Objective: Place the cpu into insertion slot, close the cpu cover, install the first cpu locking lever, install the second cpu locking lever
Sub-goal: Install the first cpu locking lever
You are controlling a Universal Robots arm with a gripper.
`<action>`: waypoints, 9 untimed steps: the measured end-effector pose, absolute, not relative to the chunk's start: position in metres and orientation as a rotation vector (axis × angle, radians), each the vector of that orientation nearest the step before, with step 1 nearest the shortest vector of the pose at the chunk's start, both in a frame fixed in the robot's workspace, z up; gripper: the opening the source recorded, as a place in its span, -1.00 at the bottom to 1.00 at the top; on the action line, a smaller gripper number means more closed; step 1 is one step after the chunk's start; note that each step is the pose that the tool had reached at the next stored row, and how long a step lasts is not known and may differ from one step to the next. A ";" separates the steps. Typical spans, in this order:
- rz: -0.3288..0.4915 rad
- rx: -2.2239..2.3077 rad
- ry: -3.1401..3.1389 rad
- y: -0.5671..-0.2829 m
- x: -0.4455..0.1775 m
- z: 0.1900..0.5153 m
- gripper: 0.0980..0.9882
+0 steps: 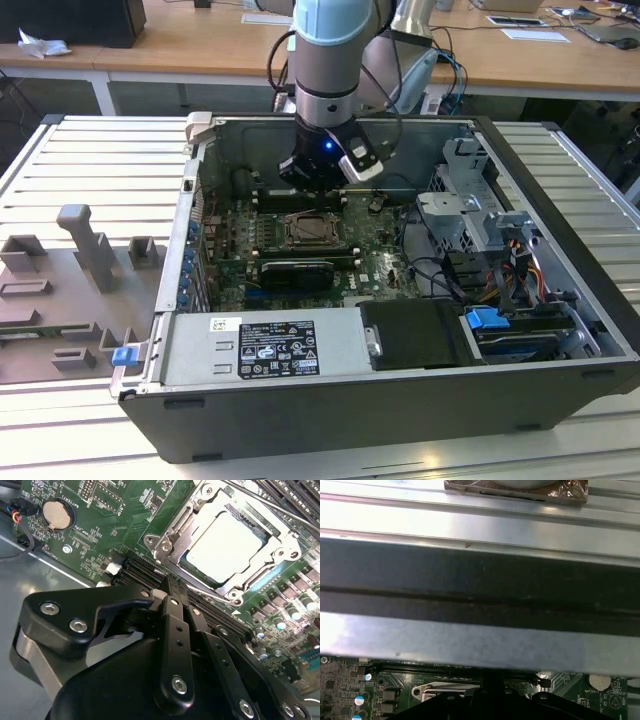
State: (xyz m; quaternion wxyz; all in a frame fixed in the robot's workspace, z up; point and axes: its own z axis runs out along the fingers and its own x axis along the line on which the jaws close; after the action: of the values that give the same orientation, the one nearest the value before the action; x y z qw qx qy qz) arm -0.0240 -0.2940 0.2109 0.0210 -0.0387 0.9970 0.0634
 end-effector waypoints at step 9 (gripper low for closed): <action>0.185 -0.120 3.092 -0.294 -0.023 0.206 -0.98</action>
State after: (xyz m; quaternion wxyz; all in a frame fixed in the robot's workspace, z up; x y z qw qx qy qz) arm -0.0229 -0.2940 0.2062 0.0209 -0.0387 0.9973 0.0596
